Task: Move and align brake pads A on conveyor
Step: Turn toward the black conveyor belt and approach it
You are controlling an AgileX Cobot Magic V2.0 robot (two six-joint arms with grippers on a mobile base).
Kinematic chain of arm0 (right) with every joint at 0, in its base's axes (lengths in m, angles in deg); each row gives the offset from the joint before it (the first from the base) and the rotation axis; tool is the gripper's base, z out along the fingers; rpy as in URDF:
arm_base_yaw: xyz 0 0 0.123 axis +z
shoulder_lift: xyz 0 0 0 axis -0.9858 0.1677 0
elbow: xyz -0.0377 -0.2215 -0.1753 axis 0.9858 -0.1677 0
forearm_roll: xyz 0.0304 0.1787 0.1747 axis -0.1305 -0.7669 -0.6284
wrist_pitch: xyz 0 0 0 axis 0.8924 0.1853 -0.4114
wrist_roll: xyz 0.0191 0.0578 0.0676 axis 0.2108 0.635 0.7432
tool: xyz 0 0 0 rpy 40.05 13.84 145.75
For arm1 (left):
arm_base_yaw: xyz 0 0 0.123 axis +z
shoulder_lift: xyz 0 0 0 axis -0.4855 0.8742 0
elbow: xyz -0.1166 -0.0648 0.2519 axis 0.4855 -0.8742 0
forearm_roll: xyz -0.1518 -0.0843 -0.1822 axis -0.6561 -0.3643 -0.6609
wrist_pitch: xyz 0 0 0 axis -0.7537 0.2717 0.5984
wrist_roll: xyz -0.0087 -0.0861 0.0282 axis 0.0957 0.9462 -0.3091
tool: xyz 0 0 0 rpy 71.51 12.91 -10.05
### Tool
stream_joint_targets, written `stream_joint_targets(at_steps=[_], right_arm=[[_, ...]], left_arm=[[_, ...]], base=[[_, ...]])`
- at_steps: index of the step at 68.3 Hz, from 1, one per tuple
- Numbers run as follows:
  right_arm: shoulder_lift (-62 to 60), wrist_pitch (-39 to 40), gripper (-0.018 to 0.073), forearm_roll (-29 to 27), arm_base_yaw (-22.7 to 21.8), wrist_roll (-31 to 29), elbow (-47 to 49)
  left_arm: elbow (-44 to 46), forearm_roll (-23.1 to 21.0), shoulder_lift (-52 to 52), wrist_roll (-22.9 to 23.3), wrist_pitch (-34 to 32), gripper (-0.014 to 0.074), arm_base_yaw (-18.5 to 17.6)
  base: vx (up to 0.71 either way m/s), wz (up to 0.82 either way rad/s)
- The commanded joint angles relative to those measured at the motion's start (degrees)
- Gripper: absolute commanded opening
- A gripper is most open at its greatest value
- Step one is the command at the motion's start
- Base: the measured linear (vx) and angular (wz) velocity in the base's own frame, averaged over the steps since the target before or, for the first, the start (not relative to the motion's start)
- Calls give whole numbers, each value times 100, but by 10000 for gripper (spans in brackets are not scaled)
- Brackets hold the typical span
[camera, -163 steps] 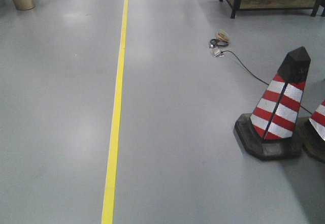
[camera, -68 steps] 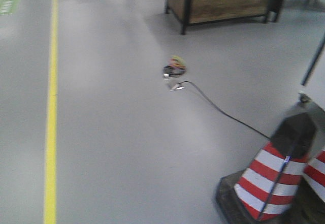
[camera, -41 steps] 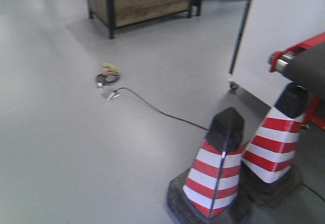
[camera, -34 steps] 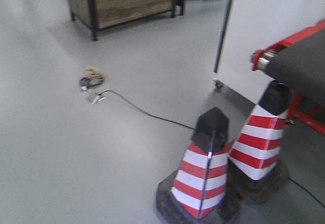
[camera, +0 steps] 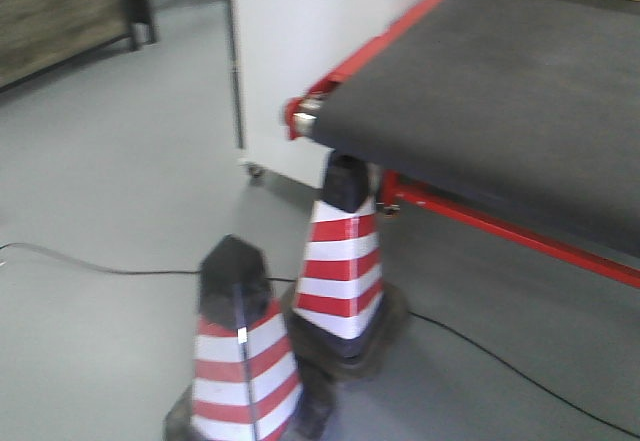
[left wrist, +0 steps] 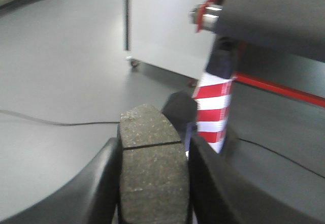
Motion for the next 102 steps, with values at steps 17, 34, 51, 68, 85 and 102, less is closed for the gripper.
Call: stream_joint_targets(at_steps=[17,34,51,68,85,102], right_arm=[[31,549,-10,62,9,-26,183],[31,549,-10,62,9,-26,183],[31,549,-10,62,9,-26,183],[31,549,-10,62,9,-26,183],[31,549,-10,62,9,-26,183],[31,549,-10,62,9,-26,183]], left_arm=[[167,-39,54,23,-524,-6,-25],[167,-39,54,23,-524,-6,-25],[167,-39,54,23,-524,-6,-25],[167,-39,54,23,-524,-6,-25],[167,-39,54,23,-524,-6,-25],[167,-39,54,23,-517,-6,-25]], base=[[13,-72],[11,-54],[8,-57],[4,-47],[8,-16],[21,-1]])
